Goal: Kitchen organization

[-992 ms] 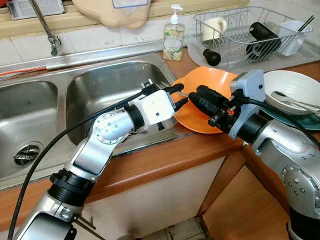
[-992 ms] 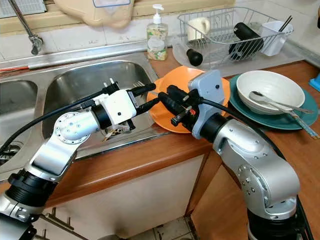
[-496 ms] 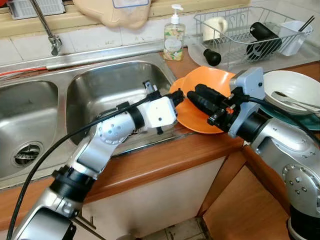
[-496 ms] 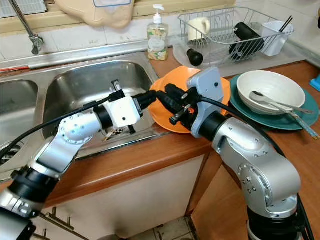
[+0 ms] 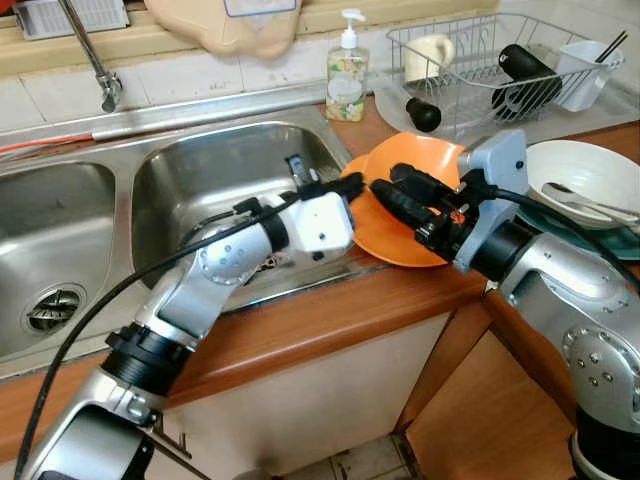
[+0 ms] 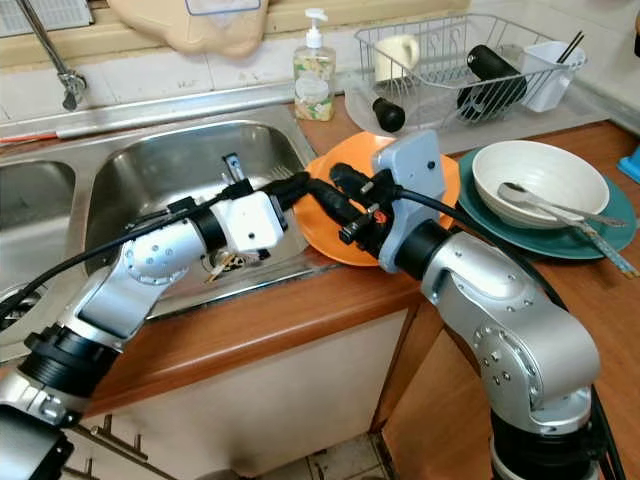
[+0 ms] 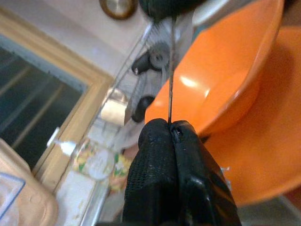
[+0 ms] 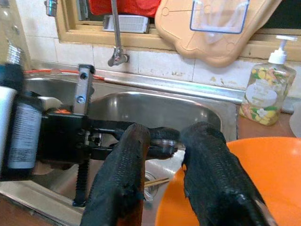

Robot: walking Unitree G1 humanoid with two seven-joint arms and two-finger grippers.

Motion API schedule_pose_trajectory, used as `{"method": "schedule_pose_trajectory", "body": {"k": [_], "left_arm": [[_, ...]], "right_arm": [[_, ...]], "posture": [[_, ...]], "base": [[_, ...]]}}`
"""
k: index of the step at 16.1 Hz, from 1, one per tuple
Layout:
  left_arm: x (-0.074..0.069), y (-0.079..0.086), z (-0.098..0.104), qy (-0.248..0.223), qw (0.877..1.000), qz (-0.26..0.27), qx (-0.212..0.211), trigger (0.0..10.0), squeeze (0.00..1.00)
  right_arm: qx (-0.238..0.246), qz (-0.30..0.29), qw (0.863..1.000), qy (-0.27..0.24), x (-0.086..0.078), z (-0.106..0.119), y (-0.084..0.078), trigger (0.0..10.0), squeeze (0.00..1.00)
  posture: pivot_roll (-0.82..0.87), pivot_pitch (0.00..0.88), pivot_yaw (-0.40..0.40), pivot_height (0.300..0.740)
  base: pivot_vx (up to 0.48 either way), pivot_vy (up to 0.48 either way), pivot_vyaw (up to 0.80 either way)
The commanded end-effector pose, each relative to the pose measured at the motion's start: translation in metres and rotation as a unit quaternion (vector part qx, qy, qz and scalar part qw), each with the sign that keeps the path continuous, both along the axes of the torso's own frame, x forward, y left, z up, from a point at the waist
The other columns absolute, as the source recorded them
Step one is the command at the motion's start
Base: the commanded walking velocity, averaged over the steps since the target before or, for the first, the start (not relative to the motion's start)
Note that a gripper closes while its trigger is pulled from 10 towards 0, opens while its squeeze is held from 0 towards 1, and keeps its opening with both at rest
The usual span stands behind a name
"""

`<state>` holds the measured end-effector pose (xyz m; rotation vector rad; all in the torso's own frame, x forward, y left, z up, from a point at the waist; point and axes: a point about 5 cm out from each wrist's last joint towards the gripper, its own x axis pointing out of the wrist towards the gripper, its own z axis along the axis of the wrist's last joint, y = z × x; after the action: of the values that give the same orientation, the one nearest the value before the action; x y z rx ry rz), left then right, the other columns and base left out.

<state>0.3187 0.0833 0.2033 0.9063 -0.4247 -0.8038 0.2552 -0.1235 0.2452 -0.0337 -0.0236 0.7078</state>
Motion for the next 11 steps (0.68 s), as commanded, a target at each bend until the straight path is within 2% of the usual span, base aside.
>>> {"method": "schedule_pose_trajectory", "body": {"k": [1, 2, 4, 7, 8, 9, 11], "left_arm": [[0.005, 0.007, 0.007, -0.014, 1.000, 0.016, 0.004, 0.0, 0.00], [0.008, 0.012, 0.006, -0.016, 0.999, 0.028, 0.013, 0.0, 0.00], [0.017, 0.028, -0.002, 0.003, 0.996, 0.067, 0.052, 0.0, 0.00], [0.029, 0.052, -0.013, 0.033, 0.988, 0.126, 0.086, 0.0, 0.00], [0.037, 0.061, -0.020, 0.056, 0.981, 0.155, 0.097, 0.5, 0.00], [0.045, 0.069, -0.027, 0.082, 0.974, 0.183, 0.104, 1.5, 0.00], [0.049, 0.074, -0.031, 0.098, 0.969, 0.198, 0.108, 1.7, 0.00]], "right_arm": [[-0.002, 0.006, 1.000, -0.022, -0.002, 0.008, 0.003, 10.0, 1.00], [-0.002, 0.002, 1.000, -0.023, -0.003, 0.008, 0.002, 10.0, 0.00], [-0.019, 0.008, 0.999, -0.025, -0.006, 0.005, 0.000, 10.0, 0.00], [-0.060, 0.012, 0.998, -0.020, -0.010, -0.002, -0.001, 10.0, 0.00], [-0.078, 0.029, 0.997, -0.007, -0.014, -0.008, 0.002, 10.0, 0.00], [-0.092, 0.042, 0.995, 0.005, -0.018, -0.014, 0.005, 10.0, 0.00], [-0.106, 0.045, 0.993, 0.008, -0.019, -0.017, 0.007, 10.0, 0.00]], "posture": [[-0.16, 0.000, 0.076, 0.740], [-0.16, 0.000, 0.079, 0.740], [-0.17, 0.000, 0.081, 0.740], [-0.17, 0.000, 0.082, 0.740], [-0.18, 0.000, 0.084, 0.740], [-0.18, 0.000, 0.083, 0.740], [-0.18, 0.000, 0.083, 0.740]], "base": [[0.000, 0.000, 0.00], [0.000, 0.000, 0.00], [0.000, 0.000, 0.00], [0.000, 0.000, 0.00], [0.000, 0.000, 0.00], [0.000, 0.000, 0.00], [0.000, 0.000, 0.00]]}}
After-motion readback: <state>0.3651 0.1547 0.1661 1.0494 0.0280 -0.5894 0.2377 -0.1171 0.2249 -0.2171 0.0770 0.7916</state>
